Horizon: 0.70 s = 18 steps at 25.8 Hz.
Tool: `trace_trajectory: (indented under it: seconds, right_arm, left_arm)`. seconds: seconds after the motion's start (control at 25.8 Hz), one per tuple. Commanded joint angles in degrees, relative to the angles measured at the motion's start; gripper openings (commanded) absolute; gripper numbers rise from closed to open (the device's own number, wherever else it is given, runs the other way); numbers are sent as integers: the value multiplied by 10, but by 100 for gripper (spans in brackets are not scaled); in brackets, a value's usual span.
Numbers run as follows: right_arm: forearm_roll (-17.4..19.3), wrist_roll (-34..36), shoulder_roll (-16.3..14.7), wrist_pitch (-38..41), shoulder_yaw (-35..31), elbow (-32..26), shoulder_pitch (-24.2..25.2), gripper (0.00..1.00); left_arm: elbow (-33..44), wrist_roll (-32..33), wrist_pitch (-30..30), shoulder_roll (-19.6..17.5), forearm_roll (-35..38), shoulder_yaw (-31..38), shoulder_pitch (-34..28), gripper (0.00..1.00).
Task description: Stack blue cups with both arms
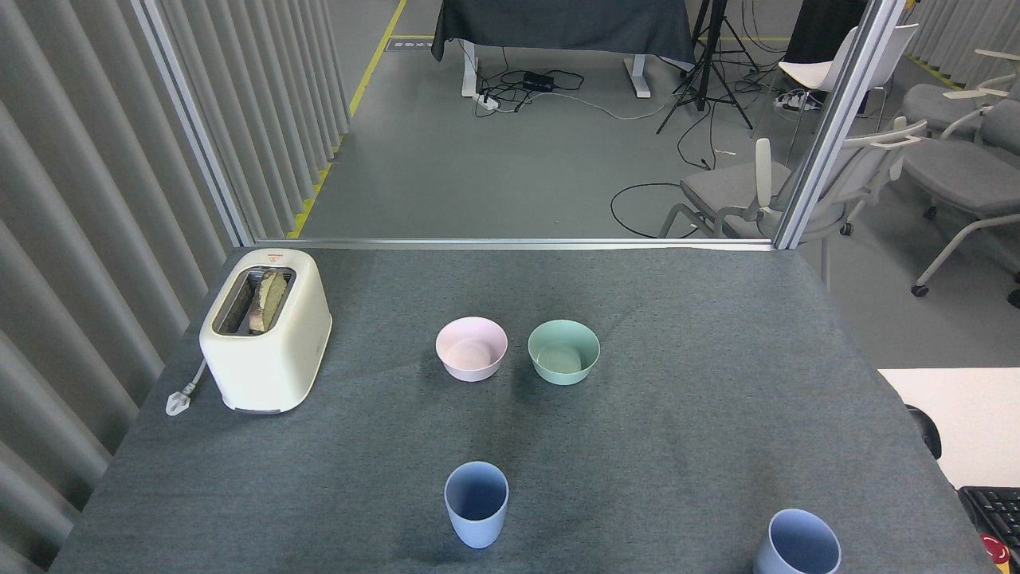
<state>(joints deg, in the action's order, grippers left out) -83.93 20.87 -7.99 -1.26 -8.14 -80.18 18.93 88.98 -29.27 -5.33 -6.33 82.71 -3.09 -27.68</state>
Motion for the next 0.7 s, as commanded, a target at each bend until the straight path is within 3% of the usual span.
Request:
trace_trajectory:
  seconds: [0.0, 0.58, 0.66]
  right_arm:
    - [0, -1, 0, 0, 1, 0, -10, 100]
    - [1, -20, -13, 5, 0, 0, -55, 100]
    - [-3, -18, -13, 3, 0, 0, -54, 95]
  left_arm:
    - [0, 0, 0, 0, 0, 0, 0, 100]
    - [-1, 0, 0, 0, -15, 0, 0, 100]
    - [-1, 0, 0, 0, -21, 0, 0, 100]
